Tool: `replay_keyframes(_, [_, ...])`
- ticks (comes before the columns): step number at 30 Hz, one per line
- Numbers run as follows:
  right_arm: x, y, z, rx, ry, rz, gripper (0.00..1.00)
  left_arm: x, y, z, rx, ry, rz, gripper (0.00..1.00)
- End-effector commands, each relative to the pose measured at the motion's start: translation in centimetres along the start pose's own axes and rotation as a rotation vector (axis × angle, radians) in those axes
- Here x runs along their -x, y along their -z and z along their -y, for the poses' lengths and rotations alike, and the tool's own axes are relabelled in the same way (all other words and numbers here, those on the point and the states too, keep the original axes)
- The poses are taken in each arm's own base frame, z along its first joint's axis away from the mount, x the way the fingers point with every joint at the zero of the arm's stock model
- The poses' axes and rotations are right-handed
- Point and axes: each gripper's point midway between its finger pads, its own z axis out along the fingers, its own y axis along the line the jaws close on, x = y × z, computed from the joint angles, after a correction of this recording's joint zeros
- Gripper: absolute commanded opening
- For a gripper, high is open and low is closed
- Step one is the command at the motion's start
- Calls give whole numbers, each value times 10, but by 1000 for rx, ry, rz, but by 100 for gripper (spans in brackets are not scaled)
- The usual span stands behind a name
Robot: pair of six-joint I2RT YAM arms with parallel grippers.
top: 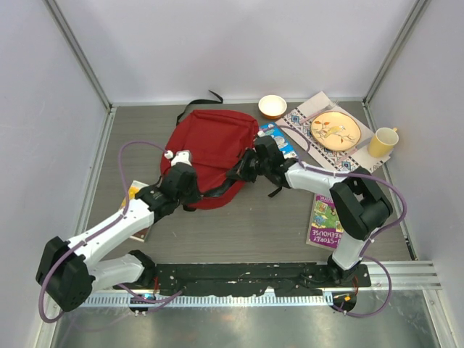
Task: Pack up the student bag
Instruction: Unzip the student bag at the center of the board.
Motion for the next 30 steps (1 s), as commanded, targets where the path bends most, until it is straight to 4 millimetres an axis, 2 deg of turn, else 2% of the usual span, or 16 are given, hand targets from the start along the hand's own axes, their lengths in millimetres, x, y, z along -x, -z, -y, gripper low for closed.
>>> replay_keyframes(1, [52, 20, -2, -80, 154, 147, 1, 4, 18, -49, 212, -52, 31, 0])
replay_keyframes(3, [56, 23, 2, -115, 173, 157, 1, 2, 20, -58, 257, -40, 15, 0])
replay_keyframes(6, [65, 26, -2, -134, 215, 169, 1, 4, 22, -70, 322, -23, 15, 0])
replay_keyframes(12, [75, 30, -17, -128, 291, 172, 1, 4, 23, -62, 282, 1, 14, 0])
replay_keyframes(13, [74, 30, -25, -105, 311, 159, 1, 5, 23, -60, 265, -8, 18, 0])
replay_keyframes(19, [61, 21, -34, -72, 377, 73, 1, 1, 35, -38, 99, 24, 34, 0])
replay_keyframes(23, [41, 13, -39, -57, 417, 17, 1, -11, 39, -32, 50, 74, 22, 0])
replay_keyframes(25, [32, 7, -42, -62, 435, 0, 1, -15, 40, -23, 11, 83, 13, 0])
replay_keyframes(30, [38, -1, -39, -111, 445, 17, 1, -32, 36, 5, -57, 69, -27, 0])
